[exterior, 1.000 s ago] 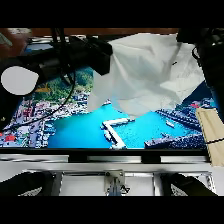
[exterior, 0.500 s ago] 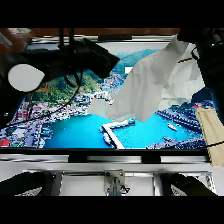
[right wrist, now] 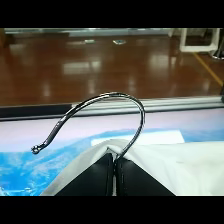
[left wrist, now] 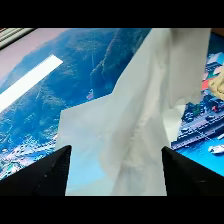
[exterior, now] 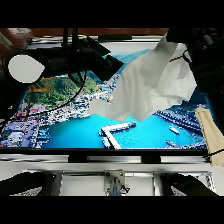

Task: Fold the shirts.

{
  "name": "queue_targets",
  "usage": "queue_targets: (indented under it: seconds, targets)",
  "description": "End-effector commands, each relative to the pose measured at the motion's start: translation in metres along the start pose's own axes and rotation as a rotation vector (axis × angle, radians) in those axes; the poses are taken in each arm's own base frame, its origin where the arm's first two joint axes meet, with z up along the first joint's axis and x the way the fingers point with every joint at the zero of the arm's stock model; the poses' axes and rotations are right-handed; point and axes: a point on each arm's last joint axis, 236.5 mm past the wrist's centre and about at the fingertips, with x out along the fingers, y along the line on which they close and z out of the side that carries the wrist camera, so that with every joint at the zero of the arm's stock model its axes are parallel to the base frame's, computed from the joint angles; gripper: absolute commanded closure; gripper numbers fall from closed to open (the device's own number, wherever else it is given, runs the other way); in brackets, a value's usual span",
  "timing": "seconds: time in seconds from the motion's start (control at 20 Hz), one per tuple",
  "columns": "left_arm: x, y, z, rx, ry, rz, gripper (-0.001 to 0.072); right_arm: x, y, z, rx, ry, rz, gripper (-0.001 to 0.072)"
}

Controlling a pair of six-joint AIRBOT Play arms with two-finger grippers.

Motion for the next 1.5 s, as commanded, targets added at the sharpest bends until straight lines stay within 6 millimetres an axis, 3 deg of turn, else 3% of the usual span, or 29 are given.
queue_targets:
  seconds: [0.0,0.15,0.35,0.6,0.8,0.95,1.05,1.15,1.25,1.45]
  targets:
    - [-0.001,-0.025,-0.013,0.096,0.059,-0.103,0.0030,-0.010,0.025,-0.002,-0.020,0.005,0.049,0.0628]
    - [-0.006,-0.047,-0.026,0.092,0.111,-0.202,0.0026,-0.017,0.043,-0.002,-0.037,0.005,0.086,0.0629]
    - [-0.004,-0.050,-0.028,0.107,0.115,-0.216,0.0026,-0.017,0.045,-0.002,-0.035,0.004,0.094,0.0629]
    - [0.020,-0.030,-0.055,0.136,0.188,-0.165,0.0030,-0.028,0.072,0.002,-0.042,-0.017,0.167,0.0628]
    - [0.031,-0.020,-0.056,0.137,0.172,-0.132,0.0035,-0.037,0.085,-0.003,-0.062,-0.001,0.182,0.0628]
    - [0.013,-0.013,-0.044,0.144,0.154,-0.103,0.0042,-0.035,0.074,-0.007,-0.102,0.011,0.133,0.0628]
    - [-0.012,-0.001,-0.037,0.152,0.169,-0.032,0.0095,-0.034,0.067,-0.004,-0.133,0.002,0.103,0.0629]
    - [-0.039,0.006,-0.038,0.168,0.214,0.016,0.0095,-0.033,0.064,-0.004,-0.136,0.000,0.096,0.0629]
    - [-0.047,0.004,-0.035,0.184,0.213,0.018,0.0094,-0.034,0.068,-0.003,-0.133,-0.006,0.109,0.0628]
    - [-0.006,0.000,-0.067,0.215,0.286,-0.035,0.0094,-0.040,0.082,-0.001,-0.137,-0.018,0.146,0.0628]
